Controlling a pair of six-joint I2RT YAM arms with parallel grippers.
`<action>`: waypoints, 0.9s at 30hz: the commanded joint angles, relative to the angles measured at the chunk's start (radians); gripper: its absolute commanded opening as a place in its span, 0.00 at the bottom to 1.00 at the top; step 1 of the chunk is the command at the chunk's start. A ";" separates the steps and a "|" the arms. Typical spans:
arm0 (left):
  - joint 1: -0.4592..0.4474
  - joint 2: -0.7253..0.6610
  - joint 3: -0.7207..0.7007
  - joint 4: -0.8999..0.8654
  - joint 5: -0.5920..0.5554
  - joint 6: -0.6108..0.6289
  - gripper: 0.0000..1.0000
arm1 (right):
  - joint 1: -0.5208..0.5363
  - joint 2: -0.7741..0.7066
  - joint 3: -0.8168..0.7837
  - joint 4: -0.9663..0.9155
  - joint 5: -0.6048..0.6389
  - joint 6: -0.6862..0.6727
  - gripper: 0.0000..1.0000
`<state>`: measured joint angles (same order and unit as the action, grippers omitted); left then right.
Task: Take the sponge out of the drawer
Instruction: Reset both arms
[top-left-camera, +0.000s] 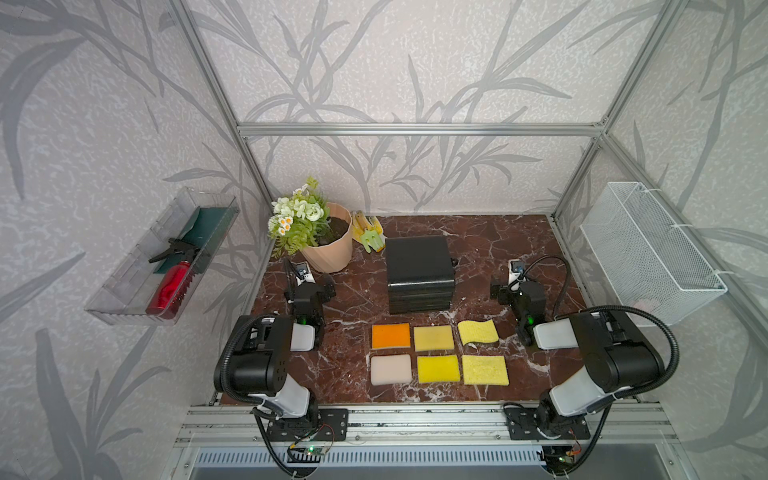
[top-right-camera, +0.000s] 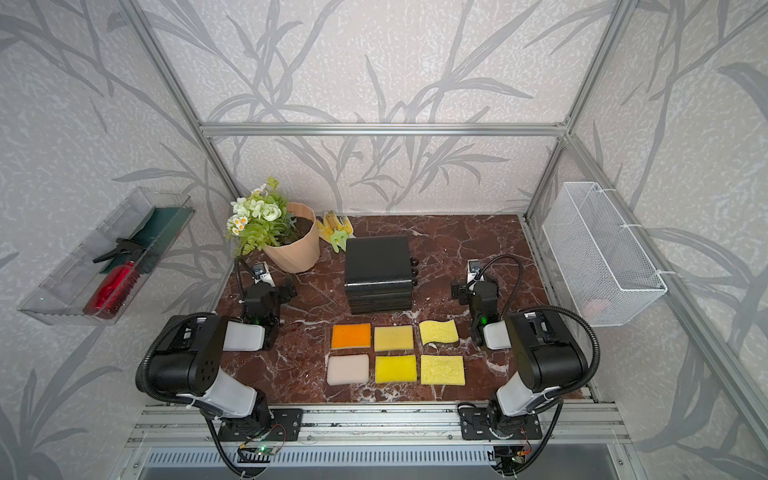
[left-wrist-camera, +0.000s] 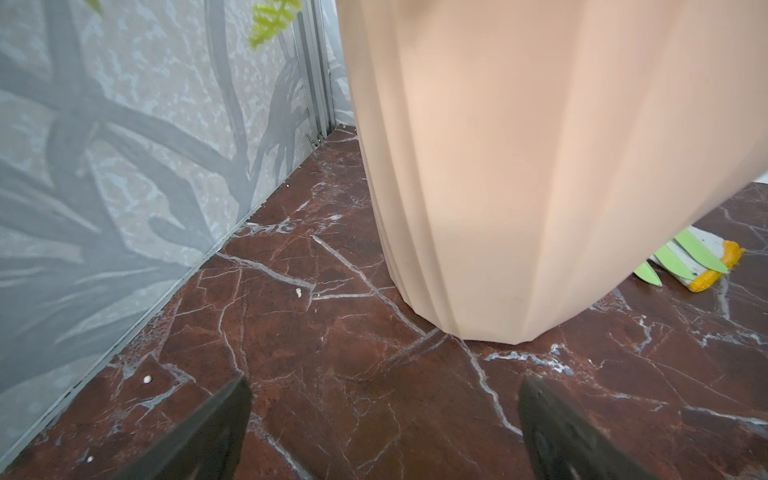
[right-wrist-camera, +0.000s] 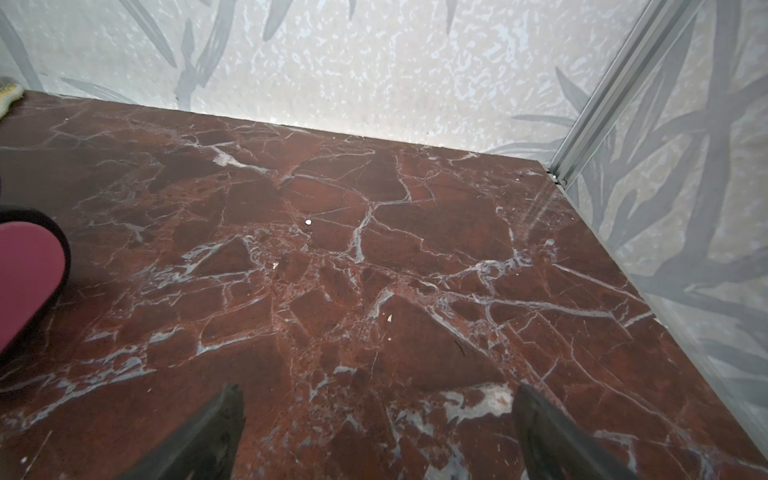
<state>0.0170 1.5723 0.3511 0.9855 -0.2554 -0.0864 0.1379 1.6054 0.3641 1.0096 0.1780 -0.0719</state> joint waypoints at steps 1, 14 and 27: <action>0.002 -0.005 0.008 -0.003 0.008 0.021 0.99 | -0.003 -0.013 0.004 -0.010 0.003 0.007 0.99; 0.002 -0.006 0.007 -0.002 0.010 0.022 0.99 | -0.001 -0.015 0.001 -0.003 0.002 0.005 0.99; 0.002 -0.006 0.006 0.001 0.010 0.023 0.99 | -0.001 -0.015 0.001 -0.003 0.002 0.005 0.99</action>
<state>0.0170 1.5723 0.3511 0.9775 -0.2520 -0.0841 0.1379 1.6054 0.3641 0.9970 0.1780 -0.0723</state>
